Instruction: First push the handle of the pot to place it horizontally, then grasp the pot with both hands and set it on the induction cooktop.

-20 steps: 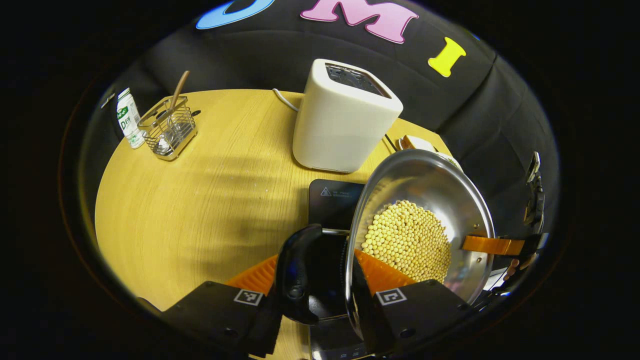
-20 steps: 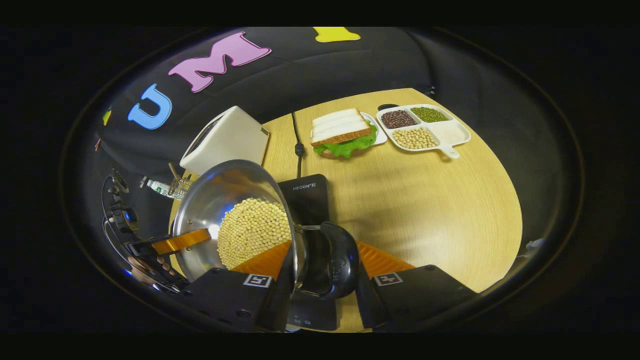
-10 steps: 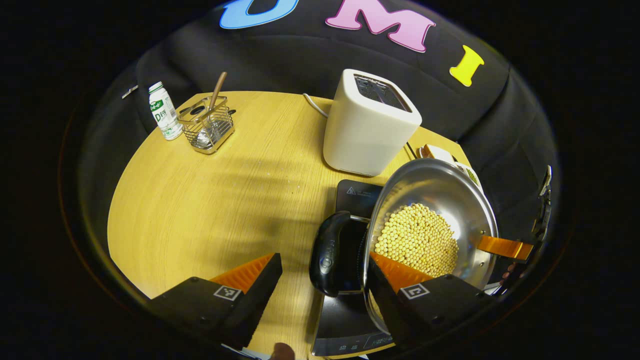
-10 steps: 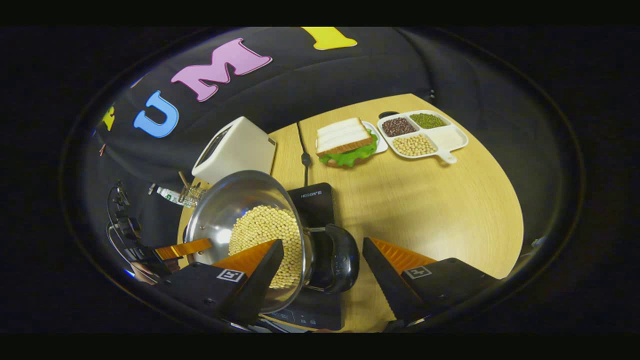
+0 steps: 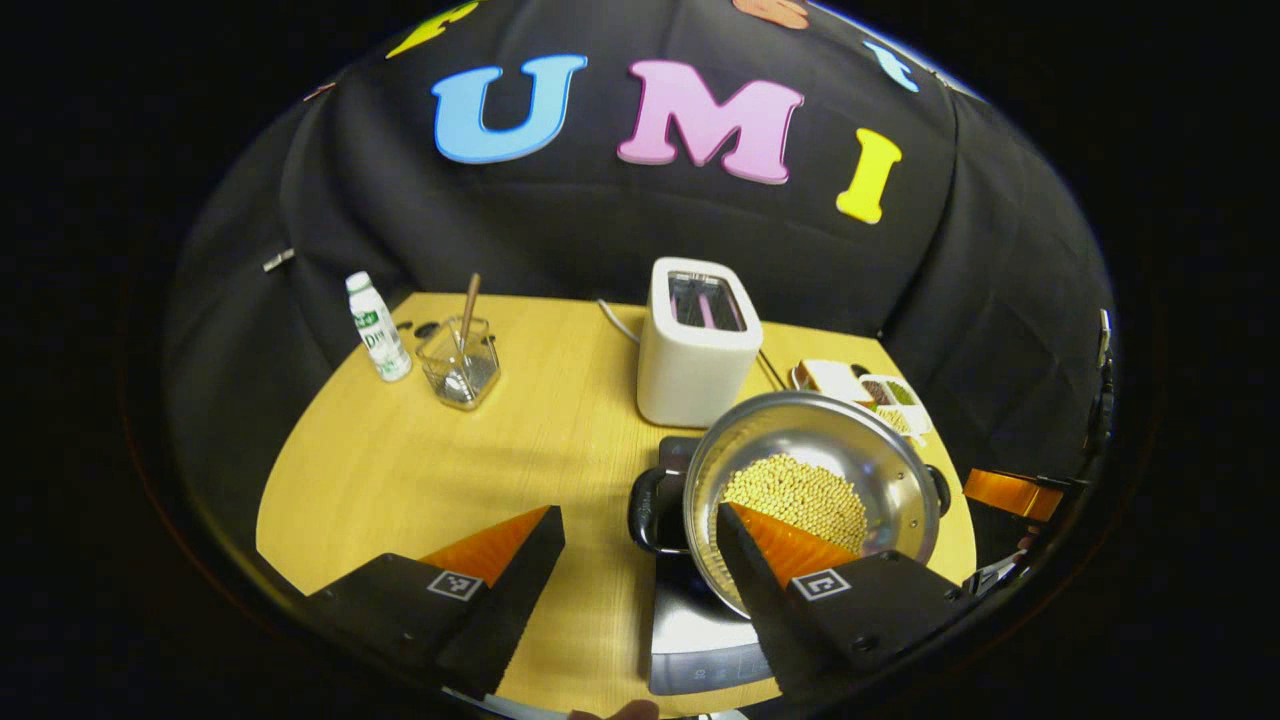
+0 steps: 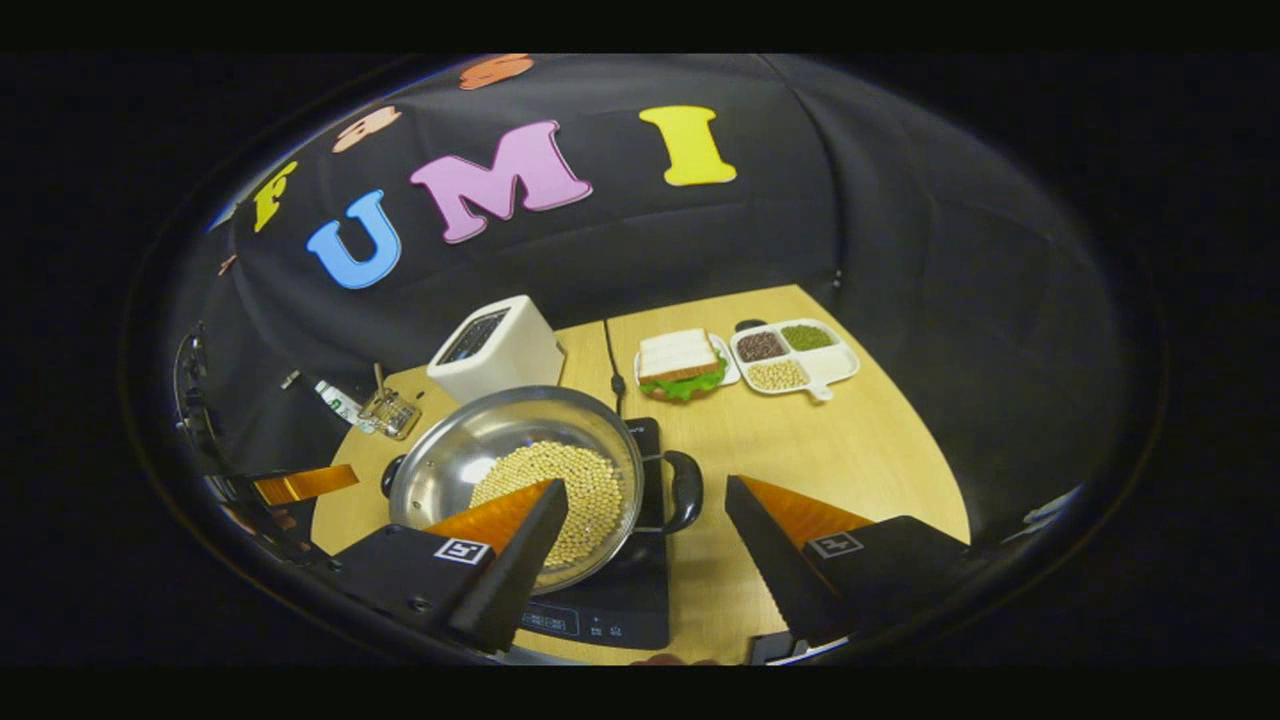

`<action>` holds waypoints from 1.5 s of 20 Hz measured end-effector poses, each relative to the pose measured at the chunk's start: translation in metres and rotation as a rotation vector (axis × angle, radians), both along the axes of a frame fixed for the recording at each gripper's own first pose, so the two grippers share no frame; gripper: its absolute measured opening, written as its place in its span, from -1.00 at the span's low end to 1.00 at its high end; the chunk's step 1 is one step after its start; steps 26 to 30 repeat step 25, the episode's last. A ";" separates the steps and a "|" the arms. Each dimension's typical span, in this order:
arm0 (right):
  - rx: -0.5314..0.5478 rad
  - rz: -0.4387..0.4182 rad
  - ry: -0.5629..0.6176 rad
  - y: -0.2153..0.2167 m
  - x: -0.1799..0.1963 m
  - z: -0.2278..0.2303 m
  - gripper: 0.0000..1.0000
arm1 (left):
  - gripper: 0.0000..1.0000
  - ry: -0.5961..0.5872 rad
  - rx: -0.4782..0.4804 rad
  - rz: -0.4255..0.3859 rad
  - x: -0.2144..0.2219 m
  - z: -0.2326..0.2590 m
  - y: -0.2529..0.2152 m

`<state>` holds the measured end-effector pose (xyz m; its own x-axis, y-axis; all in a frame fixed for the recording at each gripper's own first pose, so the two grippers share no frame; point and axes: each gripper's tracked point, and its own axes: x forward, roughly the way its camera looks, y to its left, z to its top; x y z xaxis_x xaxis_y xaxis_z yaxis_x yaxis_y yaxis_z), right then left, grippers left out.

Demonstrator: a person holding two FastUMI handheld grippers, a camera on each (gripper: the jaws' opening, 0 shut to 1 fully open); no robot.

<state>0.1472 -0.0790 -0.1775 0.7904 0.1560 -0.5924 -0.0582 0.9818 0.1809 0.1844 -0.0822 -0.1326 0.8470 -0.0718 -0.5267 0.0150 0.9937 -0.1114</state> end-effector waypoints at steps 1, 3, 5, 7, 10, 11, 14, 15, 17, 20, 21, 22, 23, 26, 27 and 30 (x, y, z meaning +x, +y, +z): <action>-0.015 -0.002 -0.051 -0.002 -0.007 0.018 0.98 | 0.92 -0.052 0.008 0.006 -0.010 0.018 0.005; -0.052 -0.015 -0.152 -0.007 -0.025 0.054 0.98 | 0.92 -0.151 0.008 0.031 -0.033 0.051 0.016; -0.061 -0.048 -0.247 -0.010 -0.041 0.089 0.98 | 0.92 -0.242 -0.013 0.071 -0.056 0.083 0.029; -0.064 -0.060 -0.392 -0.005 -0.058 0.134 0.98 | 0.92 -0.331 -0.017 0.117 -0.080 0.111 0.045; -0.007 -0.062 -0.526 0.011 -0.086 0.182 0.97 | 0.92 -0.428 0.043 0.154 -0.121 0.139 0.063; 0.033 -0.071 -0.551 0.016 -0.099 0.195 0.97 | 0.92 -0.466 0.069 0.168 -0.136 0.149 0.068; 0.051 -0.108 -0.643 0.010 -0.130 0.219 0.96 | 0.91 -0.542 0.101 0.169 -0.185 0.166 0.063; 0.030 -0.109 -0.666 0.007 -0.141 0.220 0.96 | 0.91 -0.561 0.103 0.163 -0.200 0.168 0.059; -0.035 -0.097 -0.690 0.003 -0.163 0.215 0.96 | 0.91 -0.588 0.110 0.156 -0.223 0.170 0.053; -0.088 -0.108 -0.662 -0.006 -0.193 0.200 0.97 | 0.91 -0.577 0.065 0.179 -0.254 0.159 0.053; -0.095 -0.115 -0.656 -0.009 -0.201 0.197 0.96 | 0.91 -0.574 0.047 0.185 -0.262 0.155 0.055; -0.108 -0.125 -0.651 -0.012 -0.206 0.194 0.97 | 0.91 -0.568 0.023 0.195 -0.268 0.152 0.059; -0.119 -0.134 -0.648 -0.017 -0.210 0.192 0.97 | 0.91 -0.562 0.004 0.203 -0.273 0.148 0.063; -0.125 -0.143 -0.646 -0.019 -0.213 0.192 0.97 | 0.91 -0.534 0.001 0.225 -0.279 0.141 0.075; -0.125 -0.143 -0.646 -0.019 -0.213 0.192 0.97 | 0.91 -0.534 0.001 0.225 -0.279 0.141 0.075; -0.125 -0.143 -0.646 -0.019 -0.213 0.192 0.97 | 0.91 -0.534 0.001 0.225 -0.279 0.141 0.075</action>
